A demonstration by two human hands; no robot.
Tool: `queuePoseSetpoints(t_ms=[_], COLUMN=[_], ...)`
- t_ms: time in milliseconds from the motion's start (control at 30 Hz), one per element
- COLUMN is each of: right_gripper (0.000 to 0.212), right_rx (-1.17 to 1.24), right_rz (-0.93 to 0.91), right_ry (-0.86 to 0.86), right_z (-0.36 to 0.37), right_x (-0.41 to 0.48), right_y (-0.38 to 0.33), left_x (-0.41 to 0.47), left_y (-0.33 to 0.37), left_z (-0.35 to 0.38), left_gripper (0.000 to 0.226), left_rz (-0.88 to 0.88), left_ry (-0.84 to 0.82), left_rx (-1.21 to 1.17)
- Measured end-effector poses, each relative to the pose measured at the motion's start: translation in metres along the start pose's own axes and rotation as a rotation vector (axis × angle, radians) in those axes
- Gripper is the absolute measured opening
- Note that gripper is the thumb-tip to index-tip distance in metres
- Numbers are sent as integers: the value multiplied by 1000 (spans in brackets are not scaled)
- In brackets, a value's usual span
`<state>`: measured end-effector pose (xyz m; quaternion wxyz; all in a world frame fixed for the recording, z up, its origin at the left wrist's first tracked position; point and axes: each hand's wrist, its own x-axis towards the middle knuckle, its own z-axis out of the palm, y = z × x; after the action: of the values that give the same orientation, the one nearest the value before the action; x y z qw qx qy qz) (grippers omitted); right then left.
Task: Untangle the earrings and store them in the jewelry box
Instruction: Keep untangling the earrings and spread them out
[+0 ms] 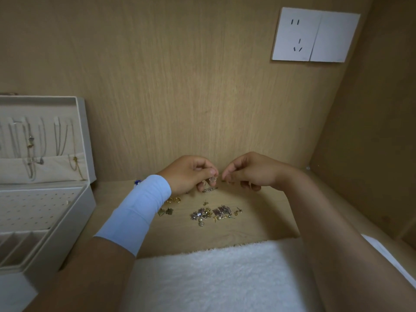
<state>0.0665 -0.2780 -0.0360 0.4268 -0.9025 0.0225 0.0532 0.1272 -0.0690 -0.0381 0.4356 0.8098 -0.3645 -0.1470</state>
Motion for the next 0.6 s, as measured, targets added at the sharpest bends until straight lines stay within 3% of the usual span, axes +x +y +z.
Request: queuePoseSetpoints(t_ms=[233, 467, 600], right_gripper=[6, 3, 16], right_rx=[-62, -149, -124], right_rz=[54, 174, 150], right_ry=[63, 35, 64], right_z=[-8, -10, -10], right_x=[0, -2, -1], right_y=[12, 26, 28], left_x=[15, 47, 55], left_y=[0, 14, 15], left_z=[18, 50, 56], left_gripper=[2, 4, 6], left_rz=[-37, -17, -31], left_ry=[32, 4, 15], left_rx=[40, 340, 480])
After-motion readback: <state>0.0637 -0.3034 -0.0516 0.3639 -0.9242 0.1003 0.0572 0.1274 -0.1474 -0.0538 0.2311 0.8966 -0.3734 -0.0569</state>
